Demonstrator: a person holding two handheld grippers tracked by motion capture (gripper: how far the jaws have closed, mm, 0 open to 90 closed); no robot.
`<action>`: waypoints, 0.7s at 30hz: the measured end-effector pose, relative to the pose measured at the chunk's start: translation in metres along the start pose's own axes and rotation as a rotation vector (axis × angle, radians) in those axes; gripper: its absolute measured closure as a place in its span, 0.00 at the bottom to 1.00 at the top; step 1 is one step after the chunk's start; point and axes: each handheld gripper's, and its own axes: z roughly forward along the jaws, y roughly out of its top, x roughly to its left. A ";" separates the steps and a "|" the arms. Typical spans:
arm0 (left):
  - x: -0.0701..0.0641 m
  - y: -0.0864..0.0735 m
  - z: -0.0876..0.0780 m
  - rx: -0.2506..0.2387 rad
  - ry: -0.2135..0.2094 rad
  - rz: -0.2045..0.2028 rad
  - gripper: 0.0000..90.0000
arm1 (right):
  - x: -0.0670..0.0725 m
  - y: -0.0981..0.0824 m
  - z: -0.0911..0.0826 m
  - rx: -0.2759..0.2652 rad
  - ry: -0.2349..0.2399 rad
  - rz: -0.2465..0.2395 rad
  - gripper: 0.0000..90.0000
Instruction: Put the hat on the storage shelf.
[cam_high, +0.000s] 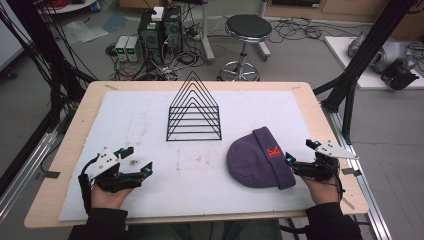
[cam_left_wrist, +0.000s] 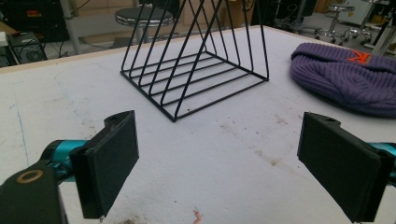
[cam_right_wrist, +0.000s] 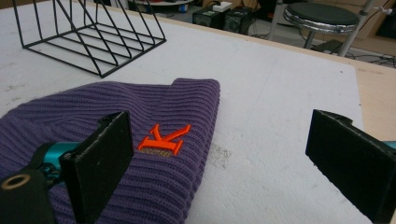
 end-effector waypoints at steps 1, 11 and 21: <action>0.000 0.000 0.000 -0.005 0.002 -0.001 0.14 | 0.001 0.001 0.000 -0.002 0.004 -0.002 0.08; -0.004 -0.002 0.006 0.011 -0.018 0.008 0.14 | 0.011 0.001 0.004 0.016 0.045 -0.086 0.08; -0.004 -0.001 0.005 -0.002 -0.010 0.003 0.14 | 0.031 0.009 0.009 0.007 0.125 -0.136 0.08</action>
